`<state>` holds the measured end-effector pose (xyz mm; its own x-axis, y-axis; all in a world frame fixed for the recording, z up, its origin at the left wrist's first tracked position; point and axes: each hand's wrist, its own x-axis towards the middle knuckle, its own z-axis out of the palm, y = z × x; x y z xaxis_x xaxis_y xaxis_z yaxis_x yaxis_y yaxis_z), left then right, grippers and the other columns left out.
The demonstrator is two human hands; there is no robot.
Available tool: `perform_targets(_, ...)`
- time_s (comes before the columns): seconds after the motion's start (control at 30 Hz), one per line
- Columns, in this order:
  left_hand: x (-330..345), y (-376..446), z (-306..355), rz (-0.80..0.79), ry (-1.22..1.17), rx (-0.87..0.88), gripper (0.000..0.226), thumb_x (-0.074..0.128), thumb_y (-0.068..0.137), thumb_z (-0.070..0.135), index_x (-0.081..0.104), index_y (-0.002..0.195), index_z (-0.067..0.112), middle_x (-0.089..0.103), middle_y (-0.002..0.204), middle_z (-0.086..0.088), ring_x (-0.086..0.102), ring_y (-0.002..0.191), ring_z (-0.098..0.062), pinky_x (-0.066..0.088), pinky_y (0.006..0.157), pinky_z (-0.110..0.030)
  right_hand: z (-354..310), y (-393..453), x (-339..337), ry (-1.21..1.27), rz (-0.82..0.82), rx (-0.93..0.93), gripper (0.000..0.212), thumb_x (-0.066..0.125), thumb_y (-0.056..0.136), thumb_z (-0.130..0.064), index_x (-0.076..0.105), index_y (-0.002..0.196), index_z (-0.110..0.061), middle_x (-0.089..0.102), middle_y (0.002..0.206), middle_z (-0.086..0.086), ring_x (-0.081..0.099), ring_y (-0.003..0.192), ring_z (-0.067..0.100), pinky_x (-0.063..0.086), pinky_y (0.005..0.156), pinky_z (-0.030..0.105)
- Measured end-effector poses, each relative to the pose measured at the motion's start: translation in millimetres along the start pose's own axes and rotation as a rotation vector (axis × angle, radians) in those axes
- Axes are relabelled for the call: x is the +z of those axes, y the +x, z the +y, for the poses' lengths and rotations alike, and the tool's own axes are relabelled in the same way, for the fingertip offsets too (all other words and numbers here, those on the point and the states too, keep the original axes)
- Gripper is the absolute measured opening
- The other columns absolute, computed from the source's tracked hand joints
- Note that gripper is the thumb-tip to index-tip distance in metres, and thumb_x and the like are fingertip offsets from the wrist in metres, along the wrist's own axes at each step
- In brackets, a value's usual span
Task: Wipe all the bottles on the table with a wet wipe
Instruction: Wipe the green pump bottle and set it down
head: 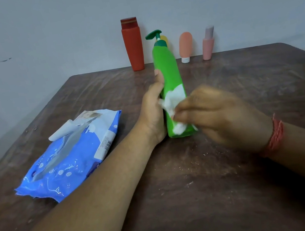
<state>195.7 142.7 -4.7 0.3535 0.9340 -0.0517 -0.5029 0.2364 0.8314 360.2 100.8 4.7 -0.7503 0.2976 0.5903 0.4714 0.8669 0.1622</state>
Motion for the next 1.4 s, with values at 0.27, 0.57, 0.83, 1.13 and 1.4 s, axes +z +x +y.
perform_targets(0.27,0,-2,1,0.019,0.004,-0.001,0.057,0.046,0.093,0.063,0.059,0.104,0.009,0.062,0.079,-0.008,0.064,0.069,-0.019,0.055,0.065,-0.029,7,1,-2,0.021,-0.029,0.113,0.03,0.054,0.094,-0.003,0.068,0.121,-0.004,0.064,0.126,0.01,0.06,0.117,0.025,0.046,0.104,0.035)
perform_targets(0.57,-1,0,1,0.093,0.021,0.012,0.066,0.043,0.095,0.065,0.058,0.11,0.003,0.056,0.082,-0.011,0.059,0.072,-0.022,0.055,0.066,-0.029,0,1,0,0.012,-0.084,-0.001,0.037,0.056,0.091,-0.002,0.064,0.127,-0.001,0.061,0.132,0.012,0.056,0.124,0.026,0.04,0.111,0.033)
perform_targets(0.83,-4,2,2,0.09,0.071,0.071,0.074,0.036,0.097,0.064,0.053,0.125,-0.002,0.061,0.086,-0.02,0.062,0.078,-0.032,0.054,0.07,-0.037,-7,-7,-4,0.191,-0.238,-0.183,0.035,0.057,0.087,0.001,0.069,0.12,-0.002,0.066,0.126,0.009,0.053,0.13,0.024,0.043,0.108,0.038)
perform_targets(1.13,-5,0,5,0.031,-0.001,-0.033,0.065,0.04,0.093,0.067,0.064,0.094,0.006,0.055,0.077,-0.008,0.058,0.07,-0.019,0.049,0.067,-0.028,9,-3,2,0.115,-0.143,0.008,0.04,0.05,0.1,-0.016,0.054,0.139,-0.004,0.048,0.149,0.009,0.038,0.143,0.019,0.037,0.114,0.042)
perform_targets(1.4,-5,-4,2,-0.014,0.014,-0.057,0.073,0.026,0.102,0.061,0.075,0.081,0.012,0.069,0.072,-0.002,0.068,0.065,-0.014,0.056,0.06,-0.024,17,0,8,-0.042,-0.058,0.053,0.041,0.044,0.103,-0.02,0.051,0.142,-0.008,0.046,0.151,0.006,0.04,0.142,0.017,0.033,0.117,0.041)
